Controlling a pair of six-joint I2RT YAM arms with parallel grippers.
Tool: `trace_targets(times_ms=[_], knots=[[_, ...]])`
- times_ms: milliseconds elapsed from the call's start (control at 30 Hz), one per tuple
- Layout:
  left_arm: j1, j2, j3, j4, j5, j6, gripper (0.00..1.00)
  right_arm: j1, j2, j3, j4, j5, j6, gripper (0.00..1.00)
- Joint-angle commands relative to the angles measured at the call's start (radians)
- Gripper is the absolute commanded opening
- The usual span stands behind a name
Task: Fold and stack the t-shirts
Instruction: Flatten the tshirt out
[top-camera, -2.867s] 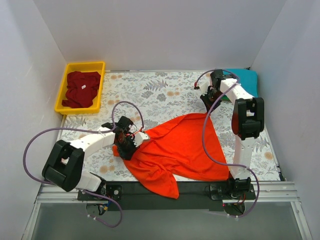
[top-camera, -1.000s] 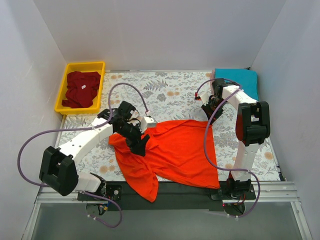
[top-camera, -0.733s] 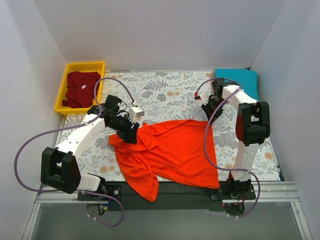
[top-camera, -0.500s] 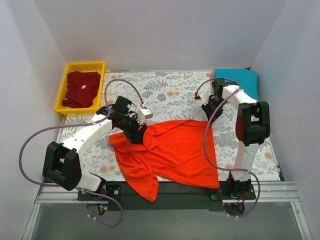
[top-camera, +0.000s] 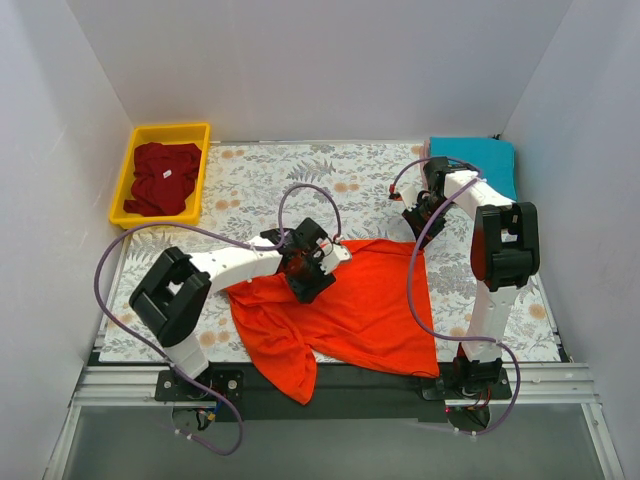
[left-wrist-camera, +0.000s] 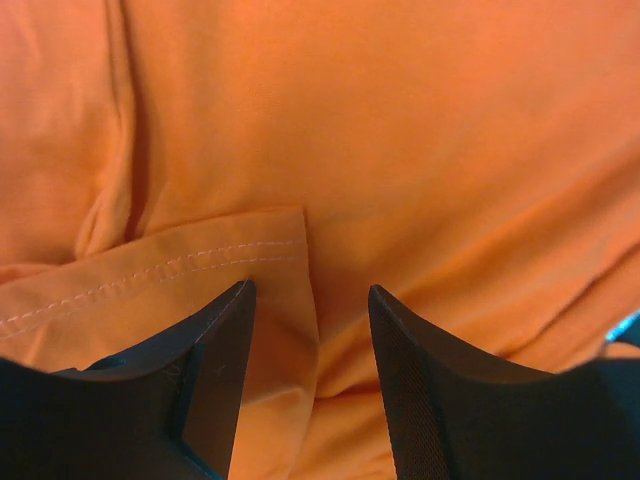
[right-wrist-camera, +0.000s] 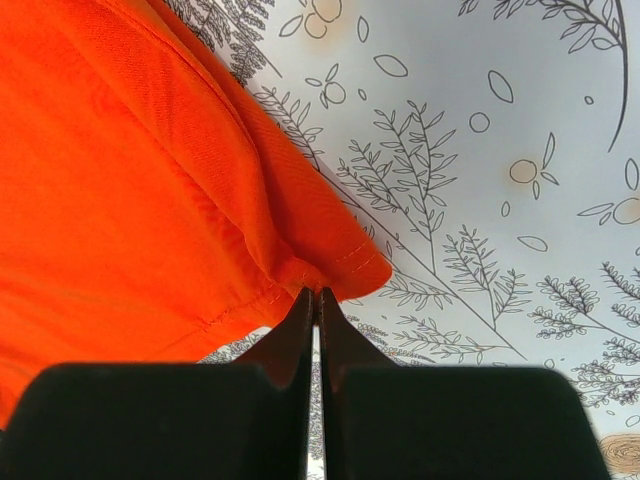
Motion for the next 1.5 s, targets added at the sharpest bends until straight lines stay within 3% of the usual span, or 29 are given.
trace_targets(times_ms=[0, 333, 567, 700, 733, 767, 900, 1133, 1267, 1467], knots=[[-0.019, 0.014, 0.05, 0.055, -0.121, -0.041, 0.48, -0.003, 0.002, 0.026, -0.023, -0.023, 0.008, 0.01], [-0.042, 0.071, 0.078, 0.078, -0.155, -0.041, 0.44, -0.003, 0.013, 0.032, -0.023, -0.031, 0.01, 0.01], [-0.044, 0.086, 0.099, 0.08, -0.143, -0.049, 0.31, -0.001, 0.013, 0.033, -0.023, -0.025, 0.007, 0.01], [-0.045, 0.059, 0.118, 0.068, -0.149, -0.057, 0.17, -0.003, 0.016, 0.033, -0.025, -0.022, 0.01, 0.01], [-0.045, 0.051, 0.125, 0.06, -0.151, -0.061, 0.07, -0.003, 0.014, 0.033, -0.023, -0.02, 0.008, 0.01], [-0.045, 0.036, 0.132, 0.054, -0.154, -0.07, 0.03, -0.001, 0.011, 0.033, -0.025, -0.02, 0.008, 0.01], [-0.021, -0.047, 0.178, -0.018, -0.117, -0.083, 0.0, -0.003, -0.001, 0.035, -0.026, -0.016, 0.007, 0.01], [0.204, -0.217, 0.25, -0.096, 0.104, -0.067, 0.0, -0.021, -0.047, 0.058, -0.026, -0.008, 0.005, 0.01], [0.353, -0.305, 0.264, -0.101, 0.158, -0.034, 0.0, -0.058, -0.069, 0.109, -0.026, -0.016, 0.01, 0.01], [0.608, -0.308, 0.302, -0.07, 0.294, -0.023, 0.0, -0.102, -0.115, 0.211, -0.026, -0.036, 0.02, 0.01]])
